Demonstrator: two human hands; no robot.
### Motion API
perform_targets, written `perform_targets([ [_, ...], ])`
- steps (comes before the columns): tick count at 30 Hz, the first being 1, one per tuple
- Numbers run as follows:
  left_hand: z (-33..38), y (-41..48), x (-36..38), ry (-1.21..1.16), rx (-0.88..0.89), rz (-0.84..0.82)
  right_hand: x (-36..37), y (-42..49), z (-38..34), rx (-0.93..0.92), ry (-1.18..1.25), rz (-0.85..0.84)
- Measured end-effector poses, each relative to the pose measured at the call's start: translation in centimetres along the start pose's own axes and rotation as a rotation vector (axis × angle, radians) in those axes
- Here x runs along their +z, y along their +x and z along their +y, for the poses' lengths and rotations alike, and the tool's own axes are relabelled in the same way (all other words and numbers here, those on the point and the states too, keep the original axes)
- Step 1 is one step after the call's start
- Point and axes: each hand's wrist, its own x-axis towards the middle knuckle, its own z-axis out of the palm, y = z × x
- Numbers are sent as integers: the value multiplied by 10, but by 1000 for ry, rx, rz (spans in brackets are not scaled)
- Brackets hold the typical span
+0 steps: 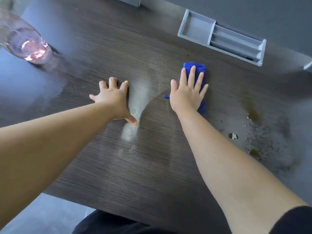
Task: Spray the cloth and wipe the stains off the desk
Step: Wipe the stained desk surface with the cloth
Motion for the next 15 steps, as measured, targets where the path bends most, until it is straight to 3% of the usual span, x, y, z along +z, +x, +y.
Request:
perform_targets([
  [5, -1, 1, 1, -10, 7, -3, 14, -72, 21, -584, -95, 33],
  [7, 0, 0, 1, -8, 11, -3, 11, -74, 44, -717, -111, 7],
  [9, 1, 1, 0, -6, 13, -5, 5, -47, 49, -667, -112, 35],
  [13, 1, 1, -2, -19, 6, -8, -8, 28, 8, -210, -29, 13],
  [15, 0, 1, -1, -18, 8, -6, -4, 32, -16, -105, -33, 3],
])
